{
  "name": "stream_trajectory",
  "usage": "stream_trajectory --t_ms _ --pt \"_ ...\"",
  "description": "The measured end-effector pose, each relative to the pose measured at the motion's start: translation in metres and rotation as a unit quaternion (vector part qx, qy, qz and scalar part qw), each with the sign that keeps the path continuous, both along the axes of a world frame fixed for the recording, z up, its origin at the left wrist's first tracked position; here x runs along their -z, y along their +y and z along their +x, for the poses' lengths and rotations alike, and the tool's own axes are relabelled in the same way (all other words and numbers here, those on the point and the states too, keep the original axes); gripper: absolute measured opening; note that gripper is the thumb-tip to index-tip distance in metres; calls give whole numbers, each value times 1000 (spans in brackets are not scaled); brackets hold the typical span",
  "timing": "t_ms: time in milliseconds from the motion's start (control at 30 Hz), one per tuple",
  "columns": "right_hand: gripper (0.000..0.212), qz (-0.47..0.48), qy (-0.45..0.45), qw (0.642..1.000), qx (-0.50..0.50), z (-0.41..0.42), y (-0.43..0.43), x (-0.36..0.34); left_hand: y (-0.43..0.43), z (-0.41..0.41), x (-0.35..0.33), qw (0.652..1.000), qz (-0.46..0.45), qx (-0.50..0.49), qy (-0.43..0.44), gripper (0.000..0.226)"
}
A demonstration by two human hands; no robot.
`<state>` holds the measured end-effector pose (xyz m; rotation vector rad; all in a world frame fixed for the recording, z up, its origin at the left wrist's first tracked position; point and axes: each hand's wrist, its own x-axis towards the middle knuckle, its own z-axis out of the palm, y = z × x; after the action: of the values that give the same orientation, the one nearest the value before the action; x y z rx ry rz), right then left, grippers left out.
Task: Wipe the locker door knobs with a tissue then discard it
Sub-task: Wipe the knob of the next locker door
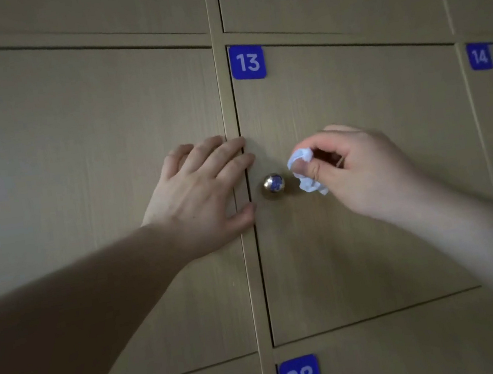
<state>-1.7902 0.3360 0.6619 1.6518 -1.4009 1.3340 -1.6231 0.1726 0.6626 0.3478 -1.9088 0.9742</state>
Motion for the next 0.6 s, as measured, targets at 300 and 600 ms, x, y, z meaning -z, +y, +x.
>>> stream_trajectory --t_ms 300,600 --pt "9 -93 16 995 -17 -31 -51 13 -11 -17 9 997 -46 -29 45 71" --pt "9 -219 63 969 -96 -26 -78 24 -12 -19 10 996 -49 -33 60 72"
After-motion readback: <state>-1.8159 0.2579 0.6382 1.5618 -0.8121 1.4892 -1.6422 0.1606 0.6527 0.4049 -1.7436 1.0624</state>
